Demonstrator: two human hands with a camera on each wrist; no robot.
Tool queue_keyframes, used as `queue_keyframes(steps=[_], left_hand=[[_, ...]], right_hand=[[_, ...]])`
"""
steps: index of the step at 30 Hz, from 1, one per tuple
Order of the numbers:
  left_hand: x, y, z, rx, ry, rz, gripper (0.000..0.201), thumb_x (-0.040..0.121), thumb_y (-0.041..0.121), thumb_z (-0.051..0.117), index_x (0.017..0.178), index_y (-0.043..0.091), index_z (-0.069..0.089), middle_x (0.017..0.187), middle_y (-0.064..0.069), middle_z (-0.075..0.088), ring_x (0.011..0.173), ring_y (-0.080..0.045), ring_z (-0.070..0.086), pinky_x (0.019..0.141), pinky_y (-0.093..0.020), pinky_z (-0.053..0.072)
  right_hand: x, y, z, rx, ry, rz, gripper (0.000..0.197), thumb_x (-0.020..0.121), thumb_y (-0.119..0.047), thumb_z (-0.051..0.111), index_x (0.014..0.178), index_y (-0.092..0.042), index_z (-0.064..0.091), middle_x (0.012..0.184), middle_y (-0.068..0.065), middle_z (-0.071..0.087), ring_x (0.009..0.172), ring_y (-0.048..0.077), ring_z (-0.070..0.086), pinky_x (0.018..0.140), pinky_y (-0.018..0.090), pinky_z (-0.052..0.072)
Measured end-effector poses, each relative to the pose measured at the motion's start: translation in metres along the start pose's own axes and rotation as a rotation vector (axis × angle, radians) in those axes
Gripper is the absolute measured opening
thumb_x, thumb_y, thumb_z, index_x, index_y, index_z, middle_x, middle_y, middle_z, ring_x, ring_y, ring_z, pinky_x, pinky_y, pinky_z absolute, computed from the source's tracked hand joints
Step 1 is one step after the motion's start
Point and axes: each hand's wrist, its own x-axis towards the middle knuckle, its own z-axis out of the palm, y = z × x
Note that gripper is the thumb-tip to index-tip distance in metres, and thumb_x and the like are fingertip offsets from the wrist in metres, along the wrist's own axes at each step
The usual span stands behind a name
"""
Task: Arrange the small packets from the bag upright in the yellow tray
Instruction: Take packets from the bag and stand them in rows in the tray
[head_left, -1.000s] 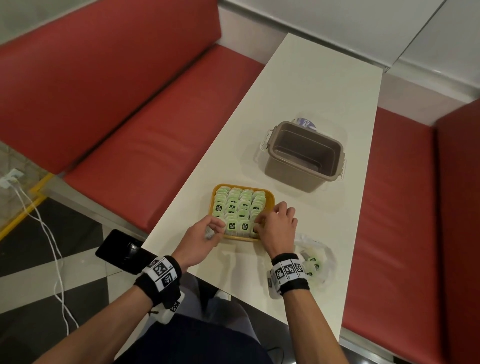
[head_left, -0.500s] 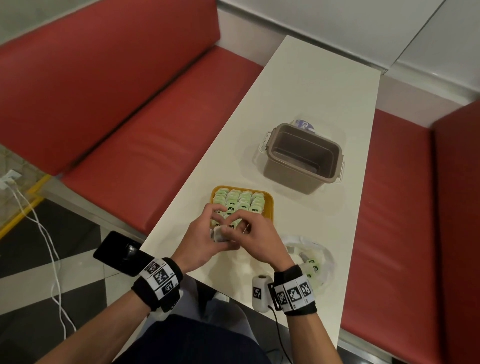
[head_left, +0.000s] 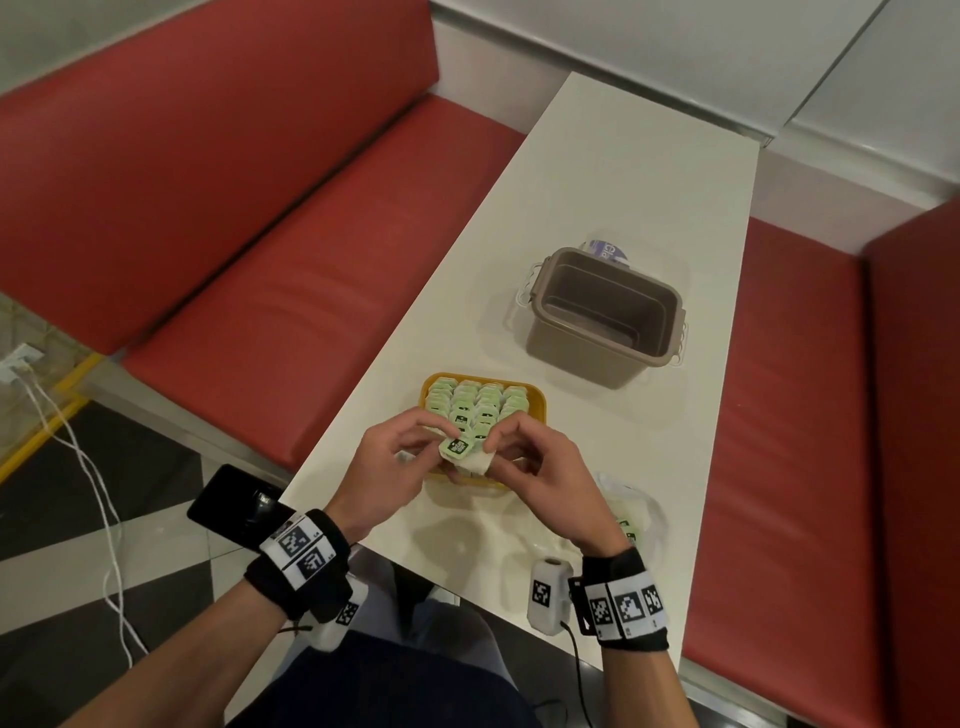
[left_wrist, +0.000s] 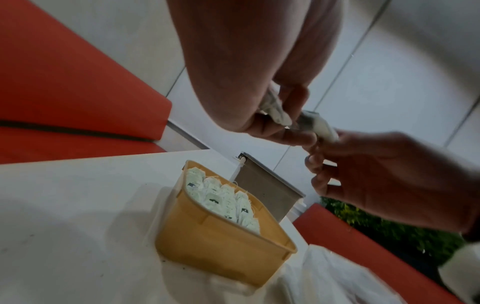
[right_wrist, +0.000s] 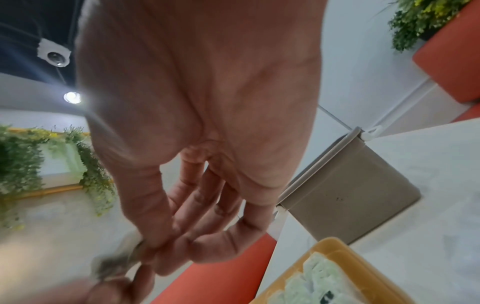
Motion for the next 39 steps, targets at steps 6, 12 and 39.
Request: queue_keyframes(steps=[6,12,39], left_hand=[[0.005,0.003,0.001,-0.005,0.017,0.034,0.020,0.103,0.007,0.069,0.113,0.022,0.079,0.112,-0.002,0.077,0.081,-0.044,0.068,0.062,-0.036,0.054],[0.008,0.012,0.014,0.092,0.029,0.127,0.041,0.091,0.010,0.085,0.124,0.029,0.070,0.110,0.005,0.079,0.100,-0.018,0.075,0.097,-0.040,0.060],[0.028,-0.032,0.036,0.489,-0.041,0.065,0.010,0.095,0.019,0.079,0.096,0.029,0.077,0.093,0.015,0.076,0.076,-0.010,0.067,0.071,-0.018,0.053]], right_hand=[[-0.004,0.000,0.005,0.033,0.111,0.047,0.009,0.096,-0.014,0.081,0.096,-0.020,0.074,0.096,-0.003,0.078,0.089,0.018,0.076,0.086,0.043,0.064],[-0.003,0.005,0.013,0.066,0.180,0.133,0.036,0.090,-0.024,0.091,0.107,-0.021,0.059,0.098,0.005,0.076,0.077,0.024,0.079,0.079,0.052,0.066],[0.012,0.039,-0.034,-0.806,0.213,0.147,0.007,0.102,-0.039,0.064,0.109,-0.036,0.061,0.099,-0.015,0.075,0.098,0.024,0.055,0.084,0.044,0.049]])
